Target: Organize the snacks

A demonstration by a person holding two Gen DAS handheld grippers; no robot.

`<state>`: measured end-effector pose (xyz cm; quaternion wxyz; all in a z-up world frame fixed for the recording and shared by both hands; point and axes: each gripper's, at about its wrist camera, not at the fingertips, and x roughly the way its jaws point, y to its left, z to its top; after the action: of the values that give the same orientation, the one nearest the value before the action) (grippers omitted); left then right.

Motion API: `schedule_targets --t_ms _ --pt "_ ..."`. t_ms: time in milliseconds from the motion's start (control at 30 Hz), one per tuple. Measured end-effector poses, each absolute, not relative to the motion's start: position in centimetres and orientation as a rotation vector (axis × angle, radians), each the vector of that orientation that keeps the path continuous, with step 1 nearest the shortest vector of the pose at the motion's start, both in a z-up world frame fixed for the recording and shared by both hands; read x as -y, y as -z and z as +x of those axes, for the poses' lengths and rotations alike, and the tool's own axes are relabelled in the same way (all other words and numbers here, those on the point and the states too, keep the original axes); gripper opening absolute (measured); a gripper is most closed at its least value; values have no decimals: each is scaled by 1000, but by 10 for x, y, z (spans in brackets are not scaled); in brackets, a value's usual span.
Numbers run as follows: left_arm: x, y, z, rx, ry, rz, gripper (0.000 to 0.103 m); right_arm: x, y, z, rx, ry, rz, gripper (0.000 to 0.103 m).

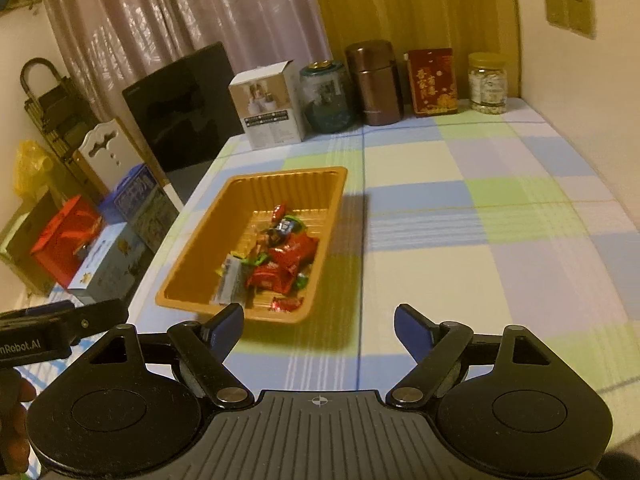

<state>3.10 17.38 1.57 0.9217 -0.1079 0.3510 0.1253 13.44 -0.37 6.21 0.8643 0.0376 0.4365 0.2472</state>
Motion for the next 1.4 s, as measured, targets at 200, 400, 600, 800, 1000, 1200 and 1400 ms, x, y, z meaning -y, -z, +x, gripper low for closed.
schedule_targets --t_ms 200,400,600,800,1000,1200,1400 --pt "-156 -25 8 -706 -279 -230 103 25 -75 108 -905 -488 82 83" --pt "-139 -34 -12 -708 -278 -206 103 37 -88 83 -883 -462 50 83" --pt "-131 -40 -29 -707 -281 -195 103 42 -98 65 -862 -450 56 83" --pt "-123 -41 -41 -712 -296 -172 103 41 -107 48 -838 -451 19 83" --pt "-117 -42 -48 -719 -297 -162 103 38 -111 35 -817 -462 -18 83" --pt "-114 -43 -54 -716 -301 -165 103 39 -107 28 -821 -465 -22 83" --pt "-110 -45 -59 -700 -311 -152 103 40 -106 26 -824 -471 -25 83"
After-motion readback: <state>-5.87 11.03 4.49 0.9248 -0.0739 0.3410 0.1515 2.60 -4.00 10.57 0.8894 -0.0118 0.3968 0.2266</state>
